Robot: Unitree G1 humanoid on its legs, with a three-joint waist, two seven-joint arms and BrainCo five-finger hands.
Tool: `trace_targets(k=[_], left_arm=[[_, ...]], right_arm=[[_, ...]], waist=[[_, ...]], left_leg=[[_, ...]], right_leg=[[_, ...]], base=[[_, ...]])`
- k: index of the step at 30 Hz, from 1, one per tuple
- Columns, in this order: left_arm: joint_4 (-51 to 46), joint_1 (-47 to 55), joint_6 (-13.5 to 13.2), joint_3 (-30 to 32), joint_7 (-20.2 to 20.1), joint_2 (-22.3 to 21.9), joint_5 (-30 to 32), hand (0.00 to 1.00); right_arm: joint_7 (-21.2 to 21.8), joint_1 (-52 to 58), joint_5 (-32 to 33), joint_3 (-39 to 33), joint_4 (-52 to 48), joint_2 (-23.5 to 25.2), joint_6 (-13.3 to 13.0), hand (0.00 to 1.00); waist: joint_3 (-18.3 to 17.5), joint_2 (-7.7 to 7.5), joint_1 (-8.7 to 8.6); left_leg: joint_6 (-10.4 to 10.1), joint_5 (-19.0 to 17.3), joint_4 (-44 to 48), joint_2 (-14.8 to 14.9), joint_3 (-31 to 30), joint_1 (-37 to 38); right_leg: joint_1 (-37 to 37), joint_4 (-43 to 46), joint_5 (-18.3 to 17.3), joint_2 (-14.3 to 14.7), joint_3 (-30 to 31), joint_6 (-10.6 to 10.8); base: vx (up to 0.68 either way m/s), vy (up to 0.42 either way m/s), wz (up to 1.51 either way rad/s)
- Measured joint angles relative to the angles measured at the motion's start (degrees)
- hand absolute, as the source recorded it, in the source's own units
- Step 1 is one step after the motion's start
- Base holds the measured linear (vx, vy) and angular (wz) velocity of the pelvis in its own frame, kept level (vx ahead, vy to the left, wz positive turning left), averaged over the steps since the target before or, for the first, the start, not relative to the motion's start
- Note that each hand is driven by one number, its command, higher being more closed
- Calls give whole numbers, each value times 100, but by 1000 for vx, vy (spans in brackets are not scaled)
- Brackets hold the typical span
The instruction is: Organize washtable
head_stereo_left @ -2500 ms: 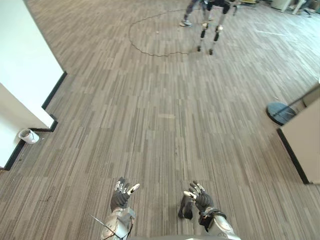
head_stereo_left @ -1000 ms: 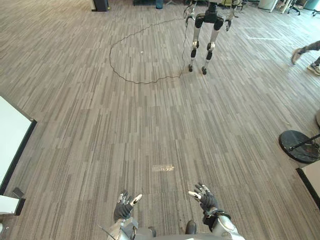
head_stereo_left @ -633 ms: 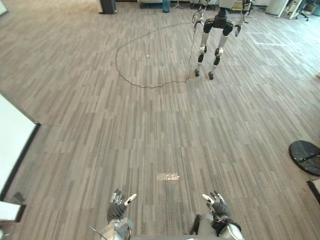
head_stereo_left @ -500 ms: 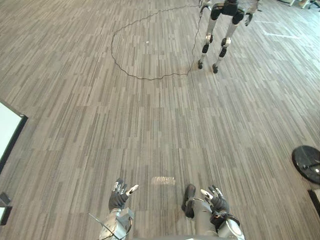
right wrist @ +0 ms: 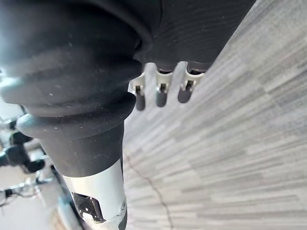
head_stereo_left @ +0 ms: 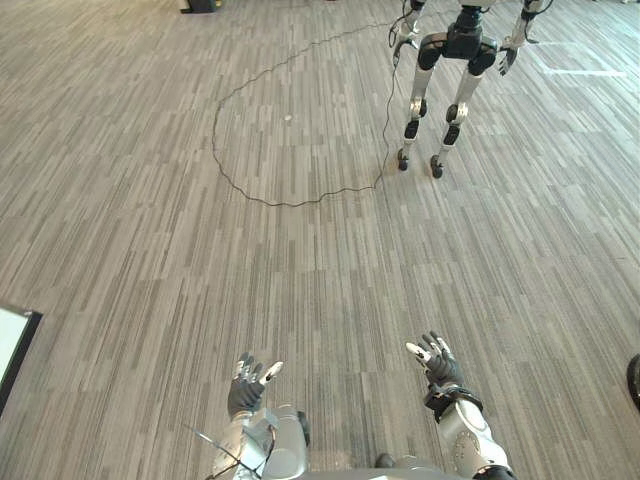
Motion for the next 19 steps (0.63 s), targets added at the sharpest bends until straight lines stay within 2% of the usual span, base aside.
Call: trace_targets(k=[1, 2, 3, 4, 6, 8, 12, 19], left_arm=[[65, 7, -17, 67, -3, 10, 1, 0], [153, 11, -22, 96, -4, 42, 3, 0], [218, 14, -26, 97, -11, 69, 4, 0], [392, 26, -23, 98, -9, 77, 3, 0], [495, 119, -55, 91, -12, 58, 3, 0], [774, 130, -57, 59, -24, 50, 3, 0], [1423, 0, -78, 20, -82, 188, 19, 0], [3136, -544, -7, 109, -354, 553, 127, 0]], right_arm=[[-27, 23, -78, -34, 112, 14, -2, 0], [-42, 38, -148, -41, 204, 30, -2, 0], [-52, 70, -189, -54, 230, 56, -7, 0], [-95, 137, -212, -169, 349, 85, -13, 0], [-161, 166, -254, -219, 453, 118, -16, 0], [-166, 158, -308, -253, 602, 112, -18, 0], [-266, 150, -464, -439, 1111, 107, -23, 0], [-266, -136, -774, -774, 2064, 114, -18, 0]], waist=[[-4, -9, 1], [-34, -65, -4], [-72, -126, -10], [-191, -82, -52], [-280, -95, -46], [-294, -72, -143], [-329, -173, -161], [-351, -210, -166]], left_leg=[[0, 2, -237, -88, 28, 234], [-4, 11, -421, -207, 84, 416], [-19, 34, -529, -305, 97, 489], [-76, 124, -810, -347, 57, 661], [-156, 302, -1253, -347, 81, 861], [-241, 493, -1726, -304, 86, 1057], [-251, 499, -1795, -295, 140, 1113], [-250, 496, -1806, -337, 243, 1211]], right_leg=[[-35, -180, 20, -22, 12, -31], [-124, -355, 220, -33, 43, -70], [-208, -340, 303, -77, 68, 20], [-163, -272, 271, -138, 76, 61], [-193, -305, 270, -103, 111, 62], [-216, -341, 271, -20, 136, 62], [-203, -351, 271, -12, 167, 62], [-108, -491, 236, -66, 217, 118]], base=[[221, 36, 2], [192, 3, -1], [130, -58, 12], [121, -78, 3], [92, -92, -8], [27, -98, -9], [3, -29, -8], [-47, 25, -9]])
